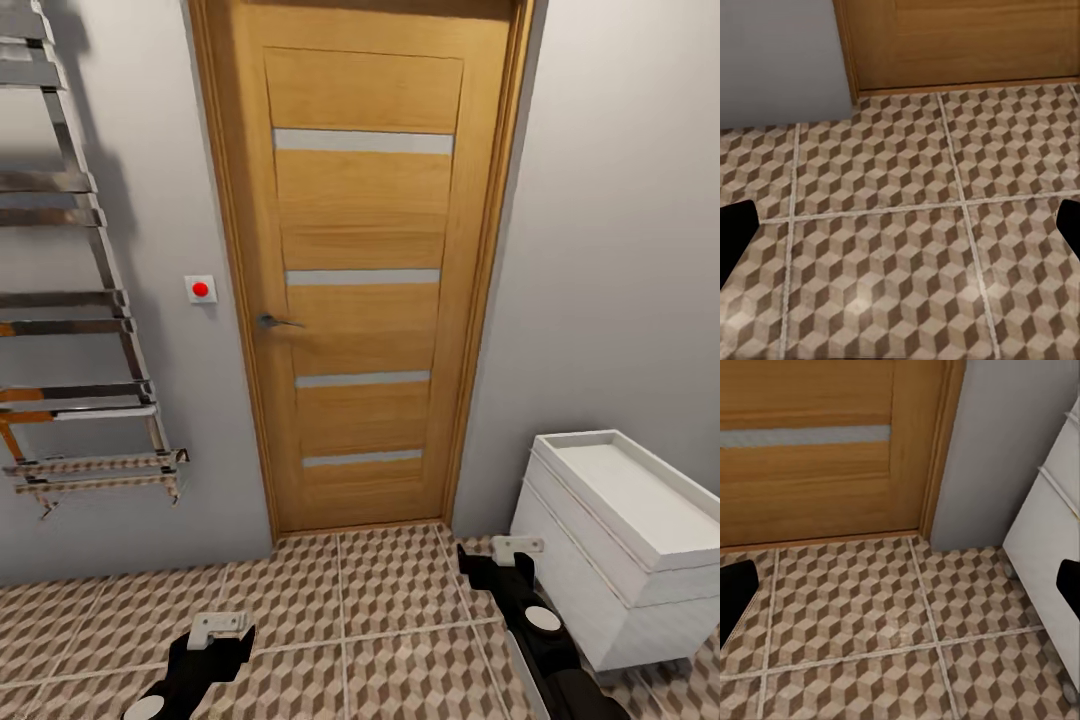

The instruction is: Take the four mousetraps from the cabinet in the bathroom and place them on the bathroom floor. Make sure all four end up on the same floor surface, and ensure that at least two of them are either under or directly next to the same bathroom sink.

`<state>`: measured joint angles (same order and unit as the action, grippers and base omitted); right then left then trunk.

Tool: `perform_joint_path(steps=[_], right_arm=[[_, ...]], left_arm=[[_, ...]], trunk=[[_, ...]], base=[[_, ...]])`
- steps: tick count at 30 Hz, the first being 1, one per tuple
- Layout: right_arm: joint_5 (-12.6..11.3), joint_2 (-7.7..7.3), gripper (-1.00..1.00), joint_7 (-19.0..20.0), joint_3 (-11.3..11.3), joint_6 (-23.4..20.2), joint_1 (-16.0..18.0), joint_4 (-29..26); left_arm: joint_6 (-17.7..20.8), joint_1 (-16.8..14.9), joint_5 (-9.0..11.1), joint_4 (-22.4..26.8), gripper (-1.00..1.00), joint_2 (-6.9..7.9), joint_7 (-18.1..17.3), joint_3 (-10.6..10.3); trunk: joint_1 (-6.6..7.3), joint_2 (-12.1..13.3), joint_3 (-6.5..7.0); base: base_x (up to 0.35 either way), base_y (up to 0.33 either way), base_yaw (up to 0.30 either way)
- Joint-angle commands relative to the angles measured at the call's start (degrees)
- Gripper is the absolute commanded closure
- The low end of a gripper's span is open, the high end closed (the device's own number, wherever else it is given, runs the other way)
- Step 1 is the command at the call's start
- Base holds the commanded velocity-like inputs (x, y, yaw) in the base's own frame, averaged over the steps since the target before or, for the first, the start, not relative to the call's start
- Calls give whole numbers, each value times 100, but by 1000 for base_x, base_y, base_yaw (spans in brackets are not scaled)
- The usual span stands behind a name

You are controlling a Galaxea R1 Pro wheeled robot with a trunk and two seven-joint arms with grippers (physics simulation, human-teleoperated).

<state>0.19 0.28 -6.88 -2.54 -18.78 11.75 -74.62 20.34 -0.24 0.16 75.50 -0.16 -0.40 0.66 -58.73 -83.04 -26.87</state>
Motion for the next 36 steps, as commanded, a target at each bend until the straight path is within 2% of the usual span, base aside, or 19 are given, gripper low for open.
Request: perform_joint_path(steps=[1,36], right_arm=[[1,-1,-100,-32,-10,-34,3,-9],[5,-5,-100,-32,-16,-30,3,-2]], left_arm=[[31,-3,1,10,-100,-2,-4,4],[23,-3,1,14,-100,-2,-4,4]], trunk=[[0,-4,-6],[0,-4,-6]], base=[[0,0,259],[0,0,259]])
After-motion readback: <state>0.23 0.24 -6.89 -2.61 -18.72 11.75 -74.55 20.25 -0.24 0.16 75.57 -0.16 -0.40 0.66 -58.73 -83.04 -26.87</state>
